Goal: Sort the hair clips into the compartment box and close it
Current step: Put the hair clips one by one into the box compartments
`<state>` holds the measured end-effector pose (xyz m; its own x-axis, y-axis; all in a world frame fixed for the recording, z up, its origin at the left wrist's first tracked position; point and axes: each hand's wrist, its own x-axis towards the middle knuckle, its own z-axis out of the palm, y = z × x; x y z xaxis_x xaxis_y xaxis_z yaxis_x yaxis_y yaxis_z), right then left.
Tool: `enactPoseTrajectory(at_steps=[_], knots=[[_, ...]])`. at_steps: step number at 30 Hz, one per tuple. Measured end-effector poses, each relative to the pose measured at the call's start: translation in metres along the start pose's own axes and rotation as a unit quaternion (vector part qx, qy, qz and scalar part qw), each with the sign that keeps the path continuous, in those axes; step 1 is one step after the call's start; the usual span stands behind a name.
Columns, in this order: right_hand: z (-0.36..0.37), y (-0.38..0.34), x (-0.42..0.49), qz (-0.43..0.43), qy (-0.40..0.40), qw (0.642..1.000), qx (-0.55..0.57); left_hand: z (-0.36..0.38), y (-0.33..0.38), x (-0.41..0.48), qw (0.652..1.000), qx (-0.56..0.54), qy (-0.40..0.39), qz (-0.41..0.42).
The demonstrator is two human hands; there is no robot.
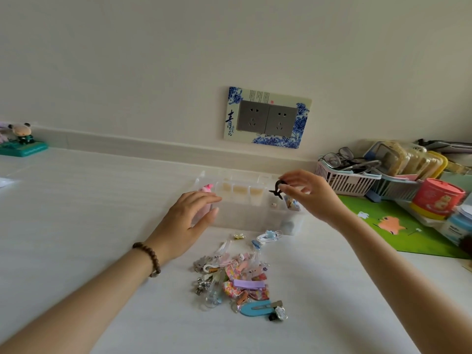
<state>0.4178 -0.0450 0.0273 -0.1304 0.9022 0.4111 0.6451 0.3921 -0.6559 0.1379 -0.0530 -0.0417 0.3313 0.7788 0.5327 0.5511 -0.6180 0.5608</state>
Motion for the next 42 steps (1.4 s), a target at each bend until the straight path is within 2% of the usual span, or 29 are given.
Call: enactPoseTrajectory(at_steps=[5,11,14,17,22,29,32,35,37,39,42], knots=[[0.003,0.016,0.002,-0.006,-0.076,0.995,-0.06,0.001,-0.001,0.0,1.0,0.006,0.011,0.011],[0.005,0.016,0.004,0.002,-0.082,0.993,-0.083,0.002,0.001,0.001,1.0,0.019,0.013,0.007],[0.007,0.007,0.01,0.018,-0.097,0.984,-0.146,0.002,0.002,0.0,1.0,0.027,0.014,0.006],[0.007,0.001,0.014,-0.002,-0.096,0.969,-0.227,0.002,0.003,0.0,0.999,0.03,0.016,0.011],[0.002,0.002,0.007,-0.016,-0.047,0.993,-0.105,0.002,0.003,0.001,0.999,0.027,0.016,0.013],[0.01,0.017,0.0,-0.019,-0.07,0.979,-0.192,0.002,0.004,0.001,0.999,0.033,0.024,0.02],[0.012,0.013,-0.01,-0.061,-0.079,0.966,-0.238,0.003,0.004,0.001,0.999,0.029,0.025,0.018],[0.012,0.006,-0.028,-0.133,-0.018,0.974,-0.184,0.002,0.003,0.0,0.999,0.041,0.028,0.021],[0.012,0.004,-0.04,-0.143,-0.04,0.977,-0.156,0.002,0.003,0.0,0.995,0.093,0.029,0.04],[0.014,0.004,-0.048,-0.158,-0.056,0.969,-0.183,0.004,0.006,0.0,0.989,0.137,0.015,0.056],[0.016,0.003,-0.051,-0.227,-0.022,0.938,-0.262,0.009,0.008,0.001,0.988,0.142,-0.006,0.063]])
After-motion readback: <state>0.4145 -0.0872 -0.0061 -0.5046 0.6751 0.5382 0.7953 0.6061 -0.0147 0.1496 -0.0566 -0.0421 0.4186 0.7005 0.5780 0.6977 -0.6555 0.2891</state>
